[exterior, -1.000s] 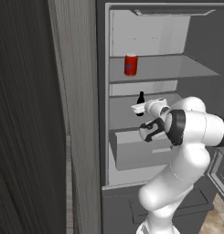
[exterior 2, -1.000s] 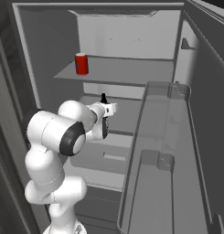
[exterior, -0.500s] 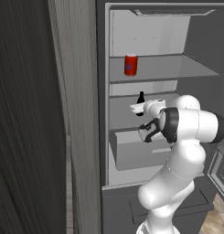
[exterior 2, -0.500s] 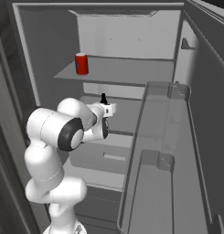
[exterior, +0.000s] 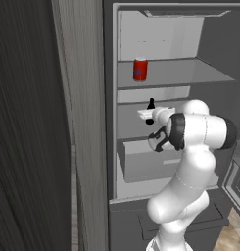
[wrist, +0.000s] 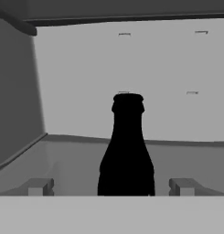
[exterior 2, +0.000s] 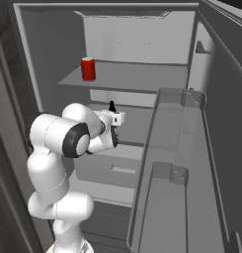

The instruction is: Open the fridge, grab two sodas, and place both sodas inside the bowl with ice on the dining counter.

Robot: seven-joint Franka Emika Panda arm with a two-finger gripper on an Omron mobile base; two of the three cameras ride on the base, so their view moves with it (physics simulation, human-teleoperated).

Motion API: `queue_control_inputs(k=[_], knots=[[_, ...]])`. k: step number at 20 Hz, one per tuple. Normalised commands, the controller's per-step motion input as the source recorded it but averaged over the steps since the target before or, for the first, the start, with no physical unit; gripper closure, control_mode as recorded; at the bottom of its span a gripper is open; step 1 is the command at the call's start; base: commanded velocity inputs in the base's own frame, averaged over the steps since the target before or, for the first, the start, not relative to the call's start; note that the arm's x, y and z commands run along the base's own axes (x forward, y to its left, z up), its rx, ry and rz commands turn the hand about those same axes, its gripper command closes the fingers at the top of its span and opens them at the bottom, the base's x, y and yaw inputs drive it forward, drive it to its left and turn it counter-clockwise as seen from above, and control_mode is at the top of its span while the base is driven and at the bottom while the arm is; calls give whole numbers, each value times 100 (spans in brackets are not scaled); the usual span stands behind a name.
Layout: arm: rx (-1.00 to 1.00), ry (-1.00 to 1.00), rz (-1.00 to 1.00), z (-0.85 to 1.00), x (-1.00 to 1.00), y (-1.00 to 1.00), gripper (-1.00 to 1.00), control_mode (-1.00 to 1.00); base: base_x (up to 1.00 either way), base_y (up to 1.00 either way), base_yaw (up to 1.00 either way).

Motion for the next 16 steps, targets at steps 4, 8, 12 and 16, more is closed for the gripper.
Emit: queue_control_inputs(k=[4,8,12,16], knots=[[5,0,0,0,9,0,-100,-100,0,0,0],[0,0,0,0,5,0,-100,-100,0,0,0],[0,0,0,-3,6,0,-100,-100,0,0,0],[0,-2,0,-9,5,0,-100,-100,0,0,0]])
